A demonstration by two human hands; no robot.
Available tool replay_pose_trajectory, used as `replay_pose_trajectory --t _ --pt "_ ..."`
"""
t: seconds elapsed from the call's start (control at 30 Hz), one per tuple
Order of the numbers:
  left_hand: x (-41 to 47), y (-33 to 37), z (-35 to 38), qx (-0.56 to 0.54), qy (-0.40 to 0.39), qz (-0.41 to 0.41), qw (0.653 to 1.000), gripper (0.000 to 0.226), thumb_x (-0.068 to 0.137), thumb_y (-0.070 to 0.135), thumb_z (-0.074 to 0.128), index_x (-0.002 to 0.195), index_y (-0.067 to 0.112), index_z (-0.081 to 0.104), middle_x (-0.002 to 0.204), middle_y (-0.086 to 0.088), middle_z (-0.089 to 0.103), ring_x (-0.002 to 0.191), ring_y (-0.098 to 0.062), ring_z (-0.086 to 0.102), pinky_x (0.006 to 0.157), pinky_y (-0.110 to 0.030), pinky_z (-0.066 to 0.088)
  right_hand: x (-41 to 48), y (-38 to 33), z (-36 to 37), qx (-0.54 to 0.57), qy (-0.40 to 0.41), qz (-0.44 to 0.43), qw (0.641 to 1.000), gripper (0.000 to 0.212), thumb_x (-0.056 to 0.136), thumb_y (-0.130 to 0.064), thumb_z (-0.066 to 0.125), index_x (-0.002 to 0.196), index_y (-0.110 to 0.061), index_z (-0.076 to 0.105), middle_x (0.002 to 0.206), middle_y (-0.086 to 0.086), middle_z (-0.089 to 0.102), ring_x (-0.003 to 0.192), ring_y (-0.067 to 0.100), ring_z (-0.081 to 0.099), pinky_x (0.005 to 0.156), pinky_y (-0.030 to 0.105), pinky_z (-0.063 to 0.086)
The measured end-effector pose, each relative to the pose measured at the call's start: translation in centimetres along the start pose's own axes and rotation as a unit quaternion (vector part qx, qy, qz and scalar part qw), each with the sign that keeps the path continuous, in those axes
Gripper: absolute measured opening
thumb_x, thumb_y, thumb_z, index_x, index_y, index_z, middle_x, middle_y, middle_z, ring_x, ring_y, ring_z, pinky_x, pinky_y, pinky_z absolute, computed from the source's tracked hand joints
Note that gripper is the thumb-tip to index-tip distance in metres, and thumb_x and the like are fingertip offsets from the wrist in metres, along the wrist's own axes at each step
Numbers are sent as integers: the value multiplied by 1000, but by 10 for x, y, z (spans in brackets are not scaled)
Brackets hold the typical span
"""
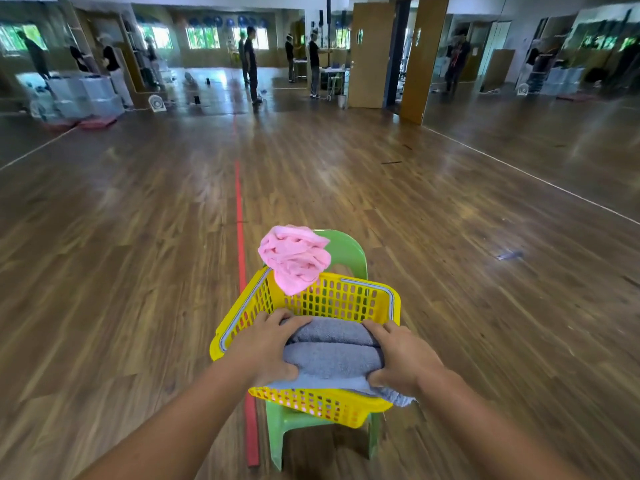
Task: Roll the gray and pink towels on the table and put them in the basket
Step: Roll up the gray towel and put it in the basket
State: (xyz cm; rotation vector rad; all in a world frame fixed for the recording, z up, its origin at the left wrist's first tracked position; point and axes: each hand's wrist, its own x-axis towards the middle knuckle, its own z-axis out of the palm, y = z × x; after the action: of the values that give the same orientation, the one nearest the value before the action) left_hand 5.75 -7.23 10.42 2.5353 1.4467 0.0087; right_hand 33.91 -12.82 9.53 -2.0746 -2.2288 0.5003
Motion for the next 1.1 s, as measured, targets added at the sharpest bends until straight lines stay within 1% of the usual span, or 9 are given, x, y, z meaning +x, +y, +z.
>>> replay_pose_trajectory --t 0.17,0.37,0.43,0.57,0.63,0.77,0.87,1.0,1.1 --pt "71 -48 9 3 -15 17 1000 96 64 54 62 149 52 19 142 16 31 119 -18 35 79 -36 50 80 6 15 3 -15 20 1000 104 61 -56 68 151 -43 16 124 -5 46 115 24 48 83 38 49" --pt "151 -105 26 -2 -43 45 998 99 64 52 65 150 51 18 142 15 31 122 -18 34 75 -33 47 157 6 33 10 -22 68 997 108 62 -54 72 153 -41 14 134 -5 45 124 23 44 91 37 49" --pt "173 -119 34 0 -59 52 997 99 64 52 65 150 50 18 142 15 30 121 -18 33 73 -32 46 178 7 39 10 -31 84 996 109 63 -53 73 153 -41 14 135 -5 45 124 23 44 91 38 49" --pt "207 -139 53 -5 -81 67 994 99 62 54 63 149 52 16 142 15 31 119 -18 34 76 -33 50 209 14 56 14 -58 108 992 107 64 -52 75 153 -42 16 134 -4 44 122 24 45 91 40 49" --pt "221 -144 65 -16 -91 72 993 99 62 53 63 149 52 16 143 15 29 121 -18 34 76 -33 50 221 20 63 20 -68 114 991 106 64 -51 75 152 -42 17 133 -4 44 122 24 45 90 40 49" --pt "245 -150 99 -24 -103 56 993 97 62 54 61 148 53 16 147 15 25 126 -19 32 81 -38 53 247 39 83 16 -95 120 988 106 67 -50 75 153 -42 14 135 -5 44 125 24 43 90 39 48" --pt "261 -155 133 -26 -100 39 994 95 64 55 58 149 51 17 151 14 22 131 -18 29 76 -31 50 272 59 104 17 -116 117 986 105 67 -48 74 153 -42 14 136 -4 43 125 25 42 87 40 50" --pt "285 -162 171 -5 -89 15 996 90 71 54 59 150 49 16 150 13 22 135 -21 26 80 -36 55 308 77 138 11 -113 112 987 101 69 -46 74 152 -40 17 136 -4 42 124 25 44 85 38 50" --pt "301 -171 192 35 -75 6 997 90 67 54 66 148 49 27 149 12 29 132 -22 35 75 -38 55 330 85 168 12 -100 115 988 98 70 -45 73 150 -37 18 135 -3 42 124 25 42 85 38 51"
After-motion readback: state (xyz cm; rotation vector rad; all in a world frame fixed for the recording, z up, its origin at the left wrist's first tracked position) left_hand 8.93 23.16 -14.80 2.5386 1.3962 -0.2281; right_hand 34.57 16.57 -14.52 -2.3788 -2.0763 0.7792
